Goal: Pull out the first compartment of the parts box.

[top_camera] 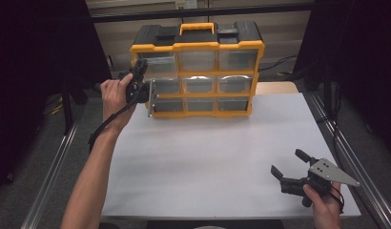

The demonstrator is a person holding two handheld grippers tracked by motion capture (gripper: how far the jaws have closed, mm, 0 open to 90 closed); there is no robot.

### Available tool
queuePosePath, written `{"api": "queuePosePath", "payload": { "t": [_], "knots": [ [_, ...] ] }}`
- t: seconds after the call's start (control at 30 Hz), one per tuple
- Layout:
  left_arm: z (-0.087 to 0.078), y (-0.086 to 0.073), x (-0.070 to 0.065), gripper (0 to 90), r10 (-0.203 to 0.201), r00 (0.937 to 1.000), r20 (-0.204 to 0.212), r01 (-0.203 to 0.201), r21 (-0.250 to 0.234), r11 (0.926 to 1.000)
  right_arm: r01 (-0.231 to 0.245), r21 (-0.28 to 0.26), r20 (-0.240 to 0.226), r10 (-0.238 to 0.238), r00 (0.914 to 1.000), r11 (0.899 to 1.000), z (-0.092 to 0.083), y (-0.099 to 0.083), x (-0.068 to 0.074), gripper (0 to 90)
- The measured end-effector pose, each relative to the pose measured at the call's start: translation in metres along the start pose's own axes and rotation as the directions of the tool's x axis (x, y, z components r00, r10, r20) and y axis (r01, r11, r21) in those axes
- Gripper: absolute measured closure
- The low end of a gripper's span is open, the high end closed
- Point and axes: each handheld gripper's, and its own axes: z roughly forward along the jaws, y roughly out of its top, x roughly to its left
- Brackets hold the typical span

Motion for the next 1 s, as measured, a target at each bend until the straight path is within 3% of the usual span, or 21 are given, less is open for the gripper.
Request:
{"api": "queuePosePath", "payload": {
  "t": [0.13,0.23,0.33,0.5,0.6,0.63,0.67,0.9,1.0],
  "knots": [
    [-0.002,0.000,0.002,80.6,0.027,0.9996,-0.003,-0.027,-0.015,0.9995,-0.002,-0.001,0.002,0.002,1.0000,1.000,0.000,0.000,0.000,0.0],
    [-0.005,-0.001,0.002,80.6,0.021,0.9997,0.008,-0.021,-0.012,0.9997,0.000,0.001,0.002,0.000,1.0000,1.000,0.000,0.000,0.000,0.0],
    [-0.007,-0.001,0.002,80.4,-0.009,0.9999,0.012,0.009,-0.020,0.9998,0.003,0.001,0.000,-0.003,1.0000,1.000,0.000,0.000,0.000,0.0],
    [-0.010,0.000,0.002,80.5,0.003,1.0000,0.005,-0.003,-0.021,0.9998,-0.001,0.003,0.002,0.001,1.0000,1.000,0.000,0.000,0.000,0.0],
    [-0.013,-0.001,0.002,80.4,-0.012,0.9999,0.004,0.012,-0.031,0.9994,0.000,0.001,0.003,0.000,1.0000,1.000,0.000,0.000,0.000,0.0],
    [-0.014,-0.001,0.003,80.3,0.009,0.9999,-0.007,-0.009,-0.034,0.9994,-0.001,0.001,0.003,0.001,1.0000,1.000,0.000,0.000,0.000,0.0],
    [-0.015,-0.001,0.002,80.2,-0.005,1.0000,-0.002,0.005,-0.036,0.9993,-0.001,0.001,0.002,0.001,1.0000,1.000,0.000,0.000,0.000,0.0],
    [-0.023,-0.001,0.002,80.2,0.005,0.9999,-0.009,-0.005,-0.035,0.9994,0.001,-0.002,0.003,-0.001,1.0000,1.000,-0.001,0.000,0.000,0.0],
    [-0.025,-0.002,0.001,80.0,-0.013,0.9999,-0.008,0.013,-0.045,0.9989,-0.001,-0.002,0.004,0.001,1.0000,1.000,-0.001,0.000,0.000,0.0]
  ]
}}
